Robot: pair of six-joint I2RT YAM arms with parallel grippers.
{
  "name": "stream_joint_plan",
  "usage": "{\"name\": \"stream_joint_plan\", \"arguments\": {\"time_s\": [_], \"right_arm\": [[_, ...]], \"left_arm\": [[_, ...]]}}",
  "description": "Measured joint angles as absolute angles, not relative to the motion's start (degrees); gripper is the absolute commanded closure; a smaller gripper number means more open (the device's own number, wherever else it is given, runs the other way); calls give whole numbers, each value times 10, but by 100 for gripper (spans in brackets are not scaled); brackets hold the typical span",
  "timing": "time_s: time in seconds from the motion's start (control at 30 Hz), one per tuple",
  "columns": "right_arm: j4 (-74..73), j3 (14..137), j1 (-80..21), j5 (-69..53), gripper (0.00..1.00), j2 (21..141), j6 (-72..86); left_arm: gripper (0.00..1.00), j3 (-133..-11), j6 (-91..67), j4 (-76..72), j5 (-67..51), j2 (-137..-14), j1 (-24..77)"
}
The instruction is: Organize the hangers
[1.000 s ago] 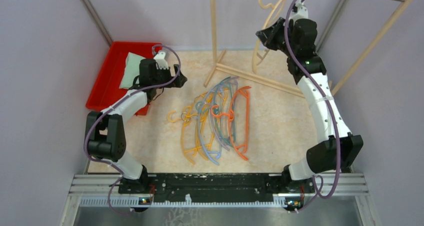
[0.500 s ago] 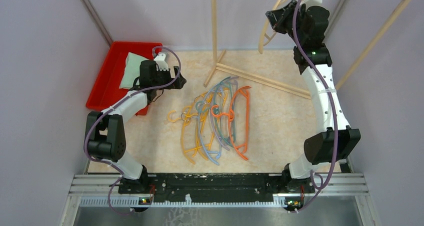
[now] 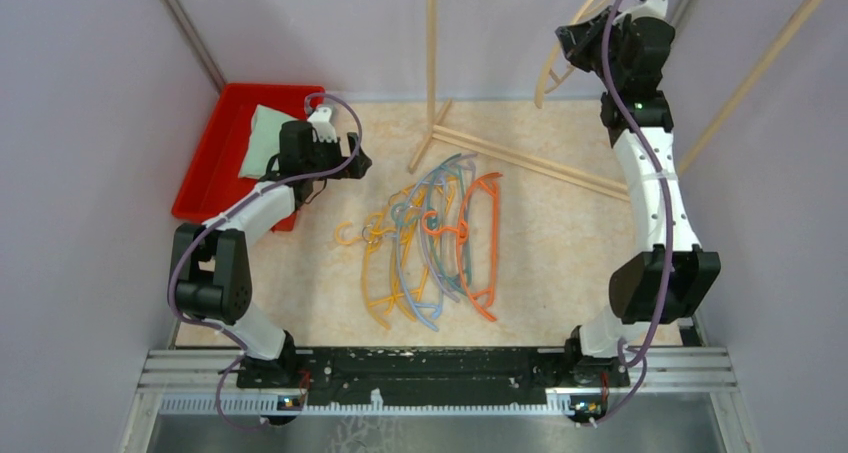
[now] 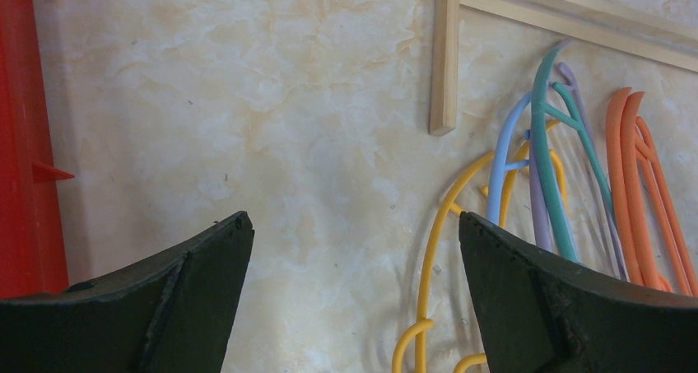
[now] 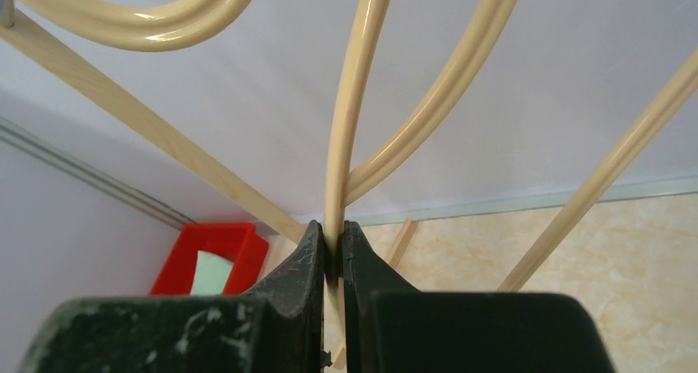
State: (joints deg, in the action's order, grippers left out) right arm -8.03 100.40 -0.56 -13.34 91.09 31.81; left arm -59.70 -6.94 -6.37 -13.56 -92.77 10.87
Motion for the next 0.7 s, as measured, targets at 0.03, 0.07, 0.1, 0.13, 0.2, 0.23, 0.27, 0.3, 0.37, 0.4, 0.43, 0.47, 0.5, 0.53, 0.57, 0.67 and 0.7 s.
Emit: {"name": "stream_joint_plan", "arguments": {"time_s": [0.03, 0.07, 0.1, 0.13, 0.2, 0.23, 0.27, 0.3, 0.37, 0.4, 0.43, 0.47, 0.5, 0.53, 0.57, 0.67, 0.7], "right_arm": [[-77, 994, 1, -132, 100, 906, 325], [-69, 982, 8, -131, 100, 900, 333], [-60, 971, 14, -129, 100, 892, 337], [-55, 959, 19, -128, 100, 884, 341], [-48, 927, 28, -124, 100, 857, 346], [-45, 911, 30, -124, 100, 842, 348], [-44, 895, 33, -123, 100, 827, 350], [-43, 882, 36, -123, 100, 814, 352], [-44, 861, 42, -121, 100, 788, 353], [-47, 854, 48, -120, 100, 777, 354], [-52, 850, 52, -119, 100, 770, 356], [-57, 847, 58, -117, 100, 764, 356], [-64, 847, 65, -115, 100, 760, 356], [-70, 847, 70, -112, 100, 756, 356], [-75, 847, 74, -110, 100, 753, 355], [-84, 840, 86, -101, 100, 740, 350], [-86, 838, 88, -99, 100, 736, 349]], "left_arm": [[0, -597, -68, -64, -135, -928, 109], [0, -597, -67, -64, -135, -928, 109], [0, -597, -66, -63, -135, -928, 109], [0, -597, -66, -63, -135, -928, 109], [0, -597, -65, -63, -135, -928, 109], [0, -597, -65, -63, -135, -928, 109], [0, -597, -65, -63, -135, -928, 109], [0, -597, -66, -63, -136, -928, 109], [0, -597, -66, -63, -136, -928, 109], [0, -597, -66, -63, -136, -928, 109], [0, -597, -66, -63, -136, -928, 109], [0, -597, -66, -63, -136, -928, 109], [0, -597, -66, -63, -137, -929, 109], [0, -597, -66, -64, -137, -929, 109], [0, -597, -66, -63, -138, -930, 109], [0, -597, -66, -63, -140, -934, 109], [0, -597, -66, -63, -140, -936, 109]]}}
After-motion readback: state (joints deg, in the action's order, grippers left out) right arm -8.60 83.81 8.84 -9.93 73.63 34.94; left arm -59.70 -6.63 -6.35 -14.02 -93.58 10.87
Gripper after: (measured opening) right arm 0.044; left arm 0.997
